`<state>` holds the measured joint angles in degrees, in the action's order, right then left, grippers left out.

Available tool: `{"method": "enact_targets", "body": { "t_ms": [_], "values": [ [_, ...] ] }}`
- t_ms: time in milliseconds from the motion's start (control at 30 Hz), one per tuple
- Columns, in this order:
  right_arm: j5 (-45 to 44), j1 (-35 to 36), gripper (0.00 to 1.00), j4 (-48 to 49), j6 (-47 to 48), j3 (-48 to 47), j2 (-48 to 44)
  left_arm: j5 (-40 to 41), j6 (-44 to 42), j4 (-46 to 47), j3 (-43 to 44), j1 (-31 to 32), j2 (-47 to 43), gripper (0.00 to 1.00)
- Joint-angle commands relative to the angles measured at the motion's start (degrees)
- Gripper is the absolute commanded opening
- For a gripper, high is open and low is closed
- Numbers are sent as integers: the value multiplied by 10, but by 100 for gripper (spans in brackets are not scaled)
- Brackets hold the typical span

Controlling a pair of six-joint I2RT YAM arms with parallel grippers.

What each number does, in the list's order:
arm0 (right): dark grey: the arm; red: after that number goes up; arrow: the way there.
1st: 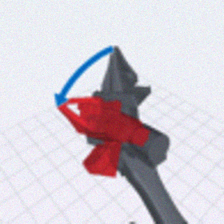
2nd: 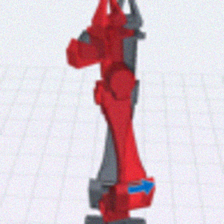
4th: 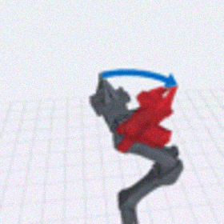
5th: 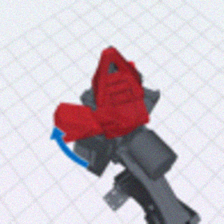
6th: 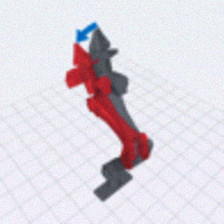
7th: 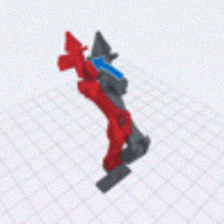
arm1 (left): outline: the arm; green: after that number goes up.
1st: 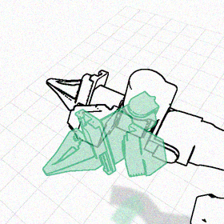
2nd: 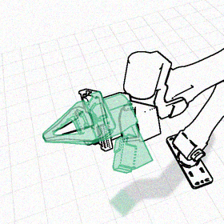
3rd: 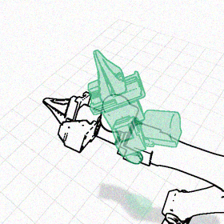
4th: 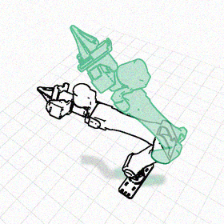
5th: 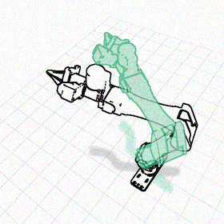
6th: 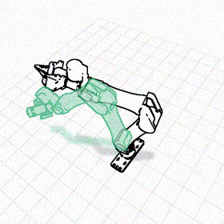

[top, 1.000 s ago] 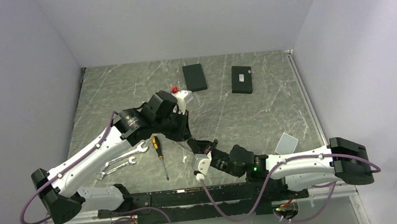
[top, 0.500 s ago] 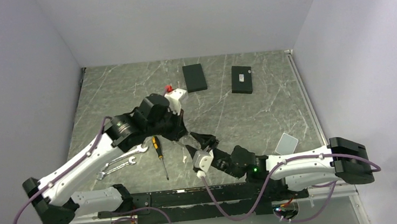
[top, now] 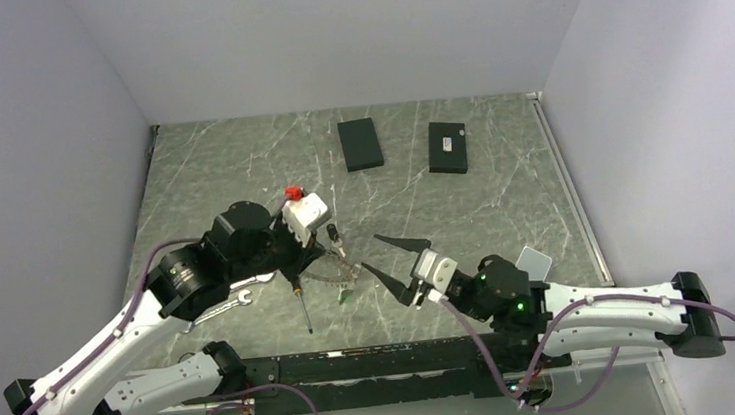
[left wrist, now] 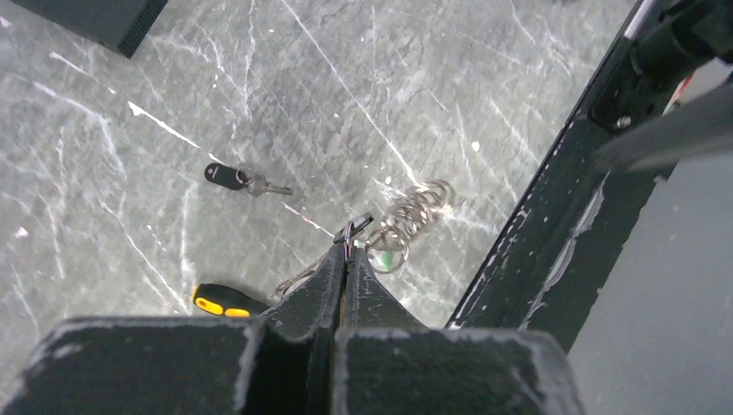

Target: Put the keys on the keyring

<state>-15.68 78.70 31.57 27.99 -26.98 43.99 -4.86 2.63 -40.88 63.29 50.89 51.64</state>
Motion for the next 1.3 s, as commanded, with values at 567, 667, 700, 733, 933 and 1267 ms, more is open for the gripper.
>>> {"method": "enact_targets", "body": {
  "t_ms": [567, 667, 700, 733, 933, 1267],
  "values": [
    [139, -48, 40, -102, -65, -93, 63, -146, -129, 87, -53, -2, -135, 0],
    [161, -58, 40, -88, -66, -89, 62, -147, -130, 88, -59, -3, -149, 0],
    [177, -61, 40, -87, -66, -89, 62, -148, -132, 87, -60, -2, -153, 0],
    [185, -63, 40, -91, -65, -91, 64, -146, -131, 84, -60, -2, -154, 0],
    [199, -66, 40, -95, -74, -98, 58, -137, -125, 77, -60, -2, -146, 0],
    [149, -72, 42, -75, -86, -80, 55, -139, -114, 117, -88, -2, -123, 0]
  ]
}}
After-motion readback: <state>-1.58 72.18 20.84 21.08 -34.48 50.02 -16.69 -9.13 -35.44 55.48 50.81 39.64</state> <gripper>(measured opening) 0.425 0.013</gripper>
